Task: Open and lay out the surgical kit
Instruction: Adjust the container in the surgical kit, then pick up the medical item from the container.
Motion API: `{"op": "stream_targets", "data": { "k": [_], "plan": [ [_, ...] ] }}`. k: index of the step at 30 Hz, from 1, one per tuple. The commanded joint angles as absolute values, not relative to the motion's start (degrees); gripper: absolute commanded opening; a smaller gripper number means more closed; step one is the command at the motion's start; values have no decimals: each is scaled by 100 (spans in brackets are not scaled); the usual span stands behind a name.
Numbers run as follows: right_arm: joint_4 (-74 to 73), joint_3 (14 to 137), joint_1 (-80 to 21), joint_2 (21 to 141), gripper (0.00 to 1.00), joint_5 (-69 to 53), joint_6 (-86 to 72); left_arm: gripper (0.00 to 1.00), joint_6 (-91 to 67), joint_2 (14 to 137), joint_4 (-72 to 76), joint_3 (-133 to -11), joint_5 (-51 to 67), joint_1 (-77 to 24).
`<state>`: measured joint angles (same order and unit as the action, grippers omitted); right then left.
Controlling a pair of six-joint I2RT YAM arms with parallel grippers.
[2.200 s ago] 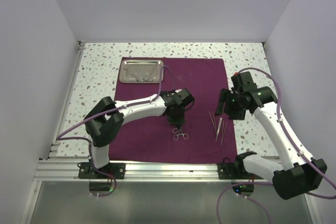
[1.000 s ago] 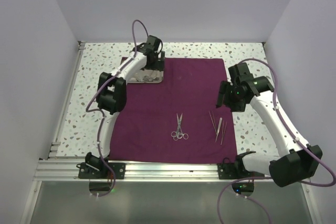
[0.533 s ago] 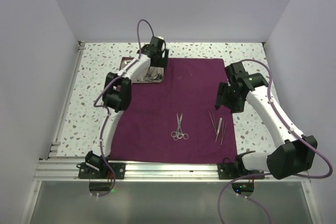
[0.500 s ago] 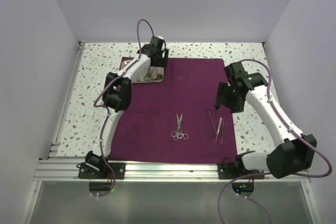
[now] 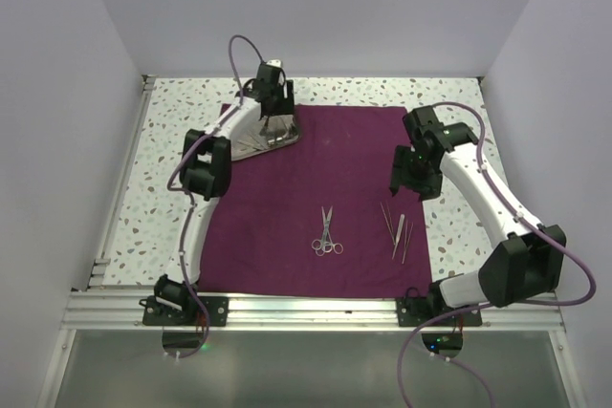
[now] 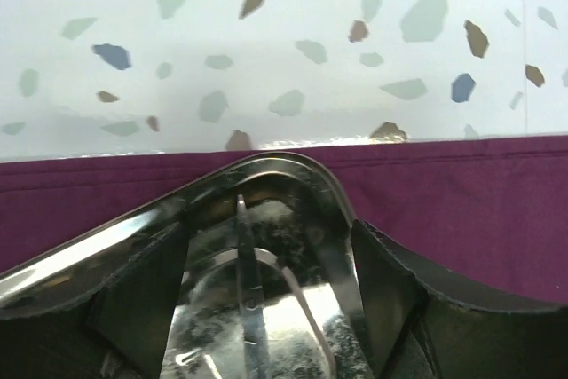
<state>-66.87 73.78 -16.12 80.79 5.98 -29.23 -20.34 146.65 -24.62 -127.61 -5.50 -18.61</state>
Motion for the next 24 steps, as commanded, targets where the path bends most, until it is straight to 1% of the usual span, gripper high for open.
{"op": "stream_targets", "data": {
  "k": [1,4,9,12,15,16,17,19,20,22,24],
  "plan": [
    [-6768,7611,-1608,8191,66,738,-2804,77,-2320,14212,-2013,-12428,-123,-1565],
    [-6715,7603,-1617,8261,66,703,-2821,75,-2417,14142,-2083,-12419,-27,-1503],
    [-6680,7612,-1617,8323,66,694,-2830,72,-2329,13922,-2109,-12015,-176,-1494],
    [-6636,7576,-1608,8314,66,668,-2839,68,-2224,13983,-2240,-11927,-141,-1512],
    [-6618,7576,-1608,8341,66,633,-2848,67,-1997,14115,-2373,-11927,-105,-1599],
    [-6618,7576,-1600,8341,66,624,-2848,67,-1865,14167,-2451,-11953,-175,-1669],
    [-6609,7567,-1600,8332,66,615,-2848,67,-1733,14333,-2565,-12179,-550,-1774],
    [-6592,7541,-1608,8315,66,589,-2856,67,-1372,14571,-2978,-12496,-886,-2091],
    [-6583,7524,-1600,8314,66,580,-2865,67,-1301,14859,-3136,-12881,-1262,-2179],
    [-6583,7515,-1608,8262,66,563,-2874,66,-1222,15134,-3506,-13226,-1511,-2399],
    [-6583,7462,-1591,8227,66,554,-2874,64,-1361,15179,-3542,-13105,-1696,-2452]
  ]
}}
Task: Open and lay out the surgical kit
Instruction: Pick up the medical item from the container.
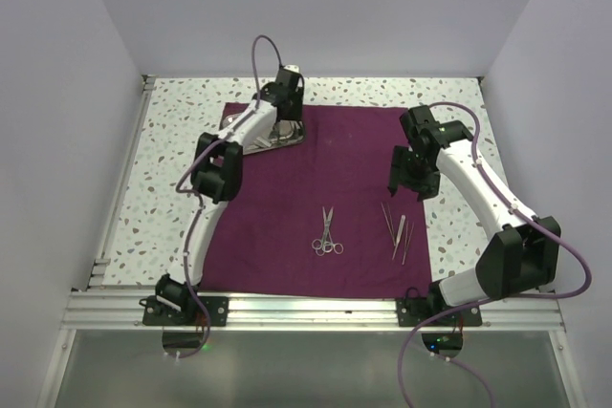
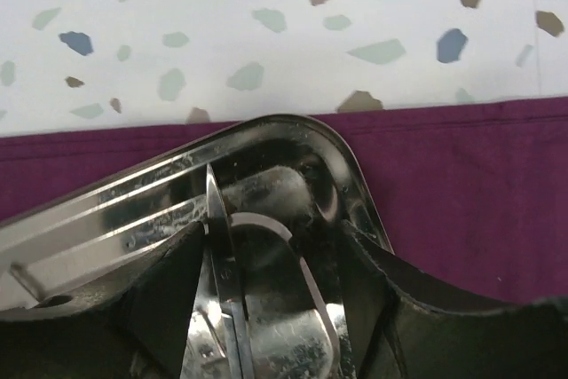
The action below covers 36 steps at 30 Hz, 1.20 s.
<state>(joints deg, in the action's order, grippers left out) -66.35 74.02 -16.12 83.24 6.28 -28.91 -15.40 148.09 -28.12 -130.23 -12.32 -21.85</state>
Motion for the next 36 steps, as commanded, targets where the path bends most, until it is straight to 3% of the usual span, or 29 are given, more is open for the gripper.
{"op": "stream_targets", "data": {
  "k": [1,5,9,14,22,31,36],
  "plan": [
    [-6583,7445,-1600,8174,66,571,-2874,63,-1415,15274,-3612,-13131,-1696,-2452],
    [-6557,7331,-1573,8051,66,563,-2883,59,-1704,15556,-4016,-13228,-1365,-2321],
    [-6565,7313,-1529,8033,66,527,-2874,46,-2144,15522,-4017,-12824,-739,-2013],
    [-6522,7260,-1521,7980,66,492,-2857,39,-2127,15512,-3990,-12709,-529,-1978],
    [-6504,7242,-1503,7981,66,413,-2839,35,-1934,15978,-4473,-13552,-360,-1951],
    [-6425,7198,-1494,7998,66,281,-2900,30,-1626,15917,-4904,-13316,-641,-2048],
    [-6442,7207,-1494,7928,66,237,-2900,19,-1696,15882,-5141,-13210,-695,-2127]
  ]
}}
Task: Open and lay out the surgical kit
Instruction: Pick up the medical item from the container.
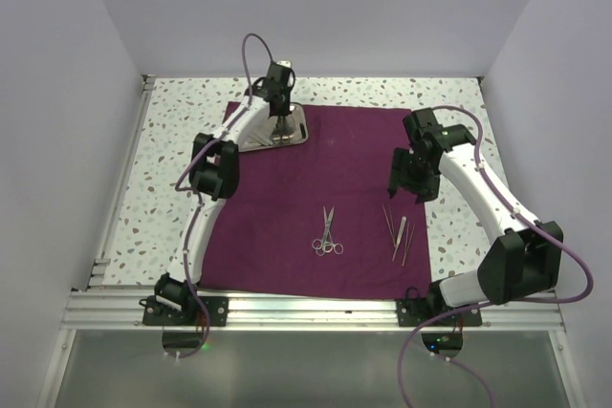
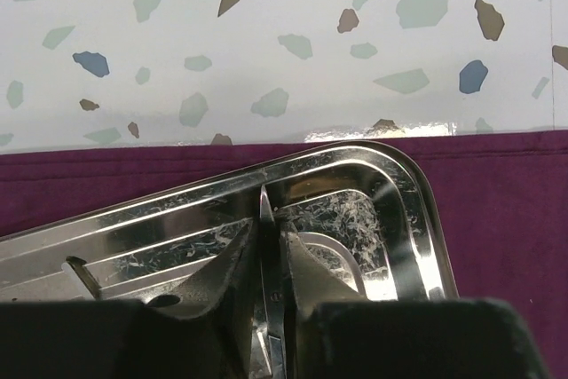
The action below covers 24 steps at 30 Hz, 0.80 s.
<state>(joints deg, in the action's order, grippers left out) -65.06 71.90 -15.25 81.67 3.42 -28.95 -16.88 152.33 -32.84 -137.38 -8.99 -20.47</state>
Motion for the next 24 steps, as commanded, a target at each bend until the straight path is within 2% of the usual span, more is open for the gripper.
{"op": "stream_targets", "data": {
  "k": [1,5,8,13,24],
  "plan": [
    [-6451,7198,-1494,7910,66,246,-2900,17,-1705,15882,-5176,-13193,-686,-2118],
    [-6451,7163,-1494,7814,66,202,-2883,4,-1740,15873,-5422,-13131,-659,-2162],
    [-6442,7137,-1485,7743,66,158,-2874,0,-1784,15838,-5580,-13017,-651,-2206],
    [-6434,7005,-1485,7533,66,70,-2874,0,-1846,15566,-5590,-12657,-440,-2215],
    [-6390,6768,-1485,7067,66,-132,-2821,0,-2285,14072,-4404,-12490,430,-2110]
  ]
}}
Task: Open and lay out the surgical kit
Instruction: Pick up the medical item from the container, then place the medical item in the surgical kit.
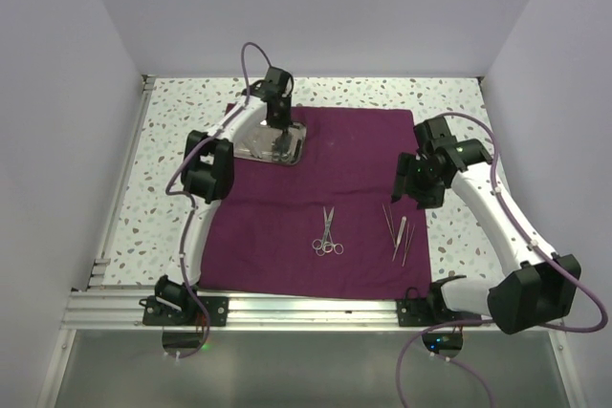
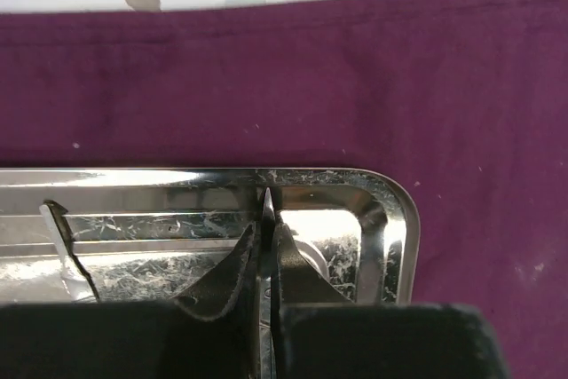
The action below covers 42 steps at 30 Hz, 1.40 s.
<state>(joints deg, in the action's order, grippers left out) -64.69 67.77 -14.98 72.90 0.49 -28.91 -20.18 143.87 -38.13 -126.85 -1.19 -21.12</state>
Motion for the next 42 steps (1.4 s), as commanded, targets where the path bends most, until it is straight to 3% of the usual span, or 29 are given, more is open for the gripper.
{"op": "stream_targets", "data": {
  "k": [1,19,23,33,42],
  "plan": [
    [-6398,6759,-1485,7032,66,-141,-2813,0,-2320,14019,-4342,-12472,518,-2083],
    [-6469,6609,-1485,6460,66,-281,-2777,0,-2759,12648,-4140,-11813,967,-1881],
    [-6521,6671,-1477,6407,66,-255,-2777,0,-3014,11772,-3938,-10736,897,-1968],
    [-6767,6961,-1485,6293,66,-527,-2900,0,-4305,10073,-2771,-7894,185,-3802],
    [-6820,6373,-1538,6012,66,-668,-2874,0,-4974,10318,-2777,-7673,-246,-4702]
  ]
}}
